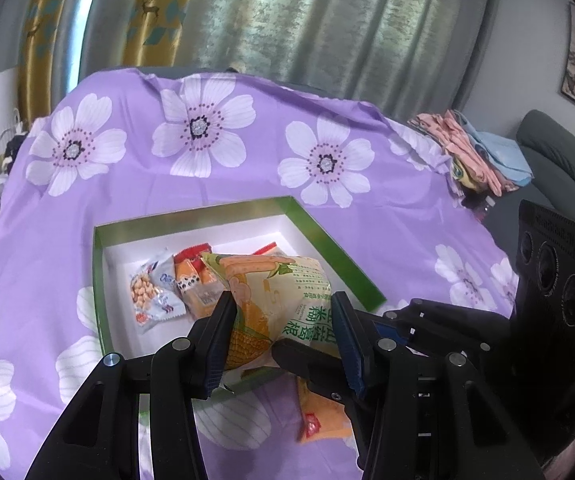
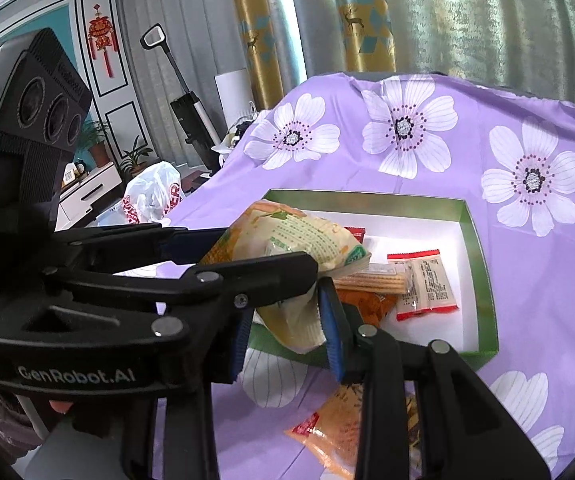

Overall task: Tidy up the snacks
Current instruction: 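Lift the green-printed packet with the left tool over the green box, then lower the packet into the box and open the left tool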

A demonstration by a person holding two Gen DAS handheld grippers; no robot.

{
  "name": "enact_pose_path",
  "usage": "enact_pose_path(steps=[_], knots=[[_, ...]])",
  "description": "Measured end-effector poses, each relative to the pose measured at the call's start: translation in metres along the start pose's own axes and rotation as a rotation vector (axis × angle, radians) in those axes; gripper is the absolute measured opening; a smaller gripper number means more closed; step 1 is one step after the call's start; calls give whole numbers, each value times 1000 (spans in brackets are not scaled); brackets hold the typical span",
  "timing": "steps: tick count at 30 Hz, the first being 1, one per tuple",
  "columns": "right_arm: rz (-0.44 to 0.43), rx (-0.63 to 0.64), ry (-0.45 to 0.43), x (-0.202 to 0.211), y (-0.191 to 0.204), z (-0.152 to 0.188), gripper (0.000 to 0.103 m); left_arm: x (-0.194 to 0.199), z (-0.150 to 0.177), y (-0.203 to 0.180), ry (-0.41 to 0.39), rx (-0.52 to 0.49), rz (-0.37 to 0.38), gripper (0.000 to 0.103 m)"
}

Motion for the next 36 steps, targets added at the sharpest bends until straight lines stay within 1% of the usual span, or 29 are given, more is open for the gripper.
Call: enact_pose_path(steps=[5, 9, 15, 21, 28, 36], knots=[[-11, -6, 1, -15, -5, -15, 33, -11, -13, 10, 1, 12, 2, 48], [-20, -17, 23, -31, -10, -19, 33, -22, -11, 26, 25, 64, -2, 48], [-25, -16, 98, -51, -12, 2, 33, -36, 11, 41, 74, 103, -20, 48], [-22, -38, 152, -63, -17, 24, 33, -47, 31, 48, 119, 123, -29, 48], [-17, -45, 181, -68, -20, 34, 33, -50, 38, 50, 138, 124, -33, 48], [-17, -53, 201, -70, -19, 39, 35, -53, 42, 52, 153, 127, -43, 48]])
Point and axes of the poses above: each gripper's, at about its wrist camera, not at the fingertips, and x roughly against the way its jaws point, y to its left, z to its underside, the point moved 10 cm from there along -x, roughly the way its jaws point, and after that the axes turned 15 degrees about -y, right-handed, at the moved point
